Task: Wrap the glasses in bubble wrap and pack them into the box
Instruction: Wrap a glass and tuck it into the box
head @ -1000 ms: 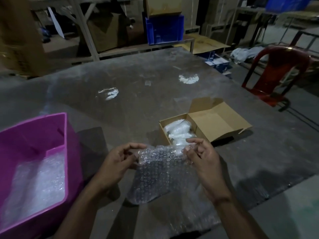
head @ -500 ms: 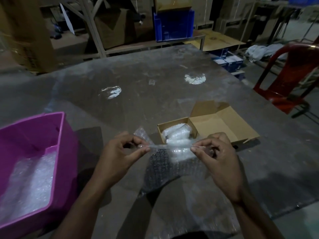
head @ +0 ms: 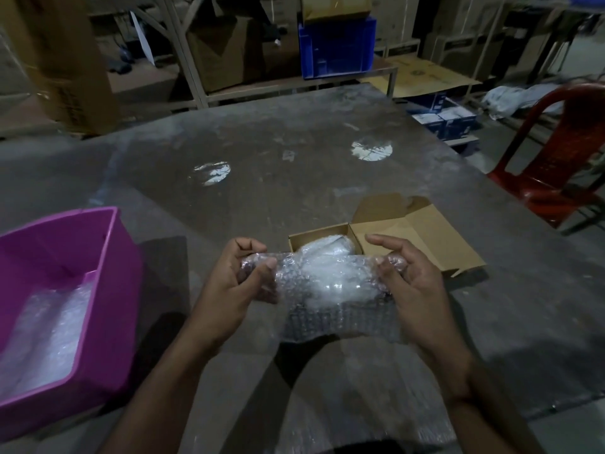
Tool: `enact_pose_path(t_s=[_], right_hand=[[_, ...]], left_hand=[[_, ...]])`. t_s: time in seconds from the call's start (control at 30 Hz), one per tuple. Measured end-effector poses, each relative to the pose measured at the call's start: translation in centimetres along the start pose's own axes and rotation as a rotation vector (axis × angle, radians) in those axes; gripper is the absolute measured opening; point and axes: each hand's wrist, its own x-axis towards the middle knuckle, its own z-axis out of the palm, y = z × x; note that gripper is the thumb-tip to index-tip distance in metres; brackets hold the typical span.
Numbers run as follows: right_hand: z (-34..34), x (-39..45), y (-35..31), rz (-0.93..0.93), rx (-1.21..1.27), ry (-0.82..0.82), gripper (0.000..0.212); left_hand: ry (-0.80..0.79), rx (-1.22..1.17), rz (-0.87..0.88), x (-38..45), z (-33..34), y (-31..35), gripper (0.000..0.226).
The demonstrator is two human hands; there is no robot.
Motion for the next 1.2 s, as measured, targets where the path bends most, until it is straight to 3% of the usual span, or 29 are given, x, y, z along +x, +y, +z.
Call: enact_pose_path(t_s=[0.2, 0.27, 0.33, 0.5, 0.67, 0.83, 1.0, 1.2], right_hand=[[-1.8, 0.7, 0.4, 0.108, 0.038, -0.11, 0.018], [-2.1, 0.7, 0.2, 0.109, 0.04, -0.162, 0.026], [-2.4, 1.0, 0.3, 0.09, 0.019, -0.177, 0.036], [-2.8, 1.7, 0.5, 0.037, -0.029, -0.139, 0.028], [-3.0, 2.4, -0.1, -0.001, -0.018, -0.141, 0.032], [-2.9, 3.0, -0.3, -0.051, -0.073, -0.143, 0.025], [-3.0, 3.6, -0.2, -0.204, -0.368, -0.129, 0.005], [-2.9, 3.8, -0.2, -0.192, -0.294, -0.148, 0.004]], left_hand=[[0.141, 0.006, 0.017, -0.3, 1.4, -0.4, 0.016], [0.157, 0.007, 0.041, -0.4, 1.8, -0.3, 0.02], [0.135, -0.024, 0.042, -0.6, 2.1, -0.1, 0.028], [0.024, -0.123, -0.019, -0.7, 2.3, 0.5, 0.025], [0.057, 0.036, 0.054, -0.4, 3.1, 1.2, 0.034], [0.108, 0.123, 0.1, 0.2, 2.6, 1.5, 0.026], [0.118, 0.367, 0.221, 0.9, 1.7, 1.5, 0.011], [0.016, 0.278, 0.162, 1.0, 1.5, 1.6, 0.005]])
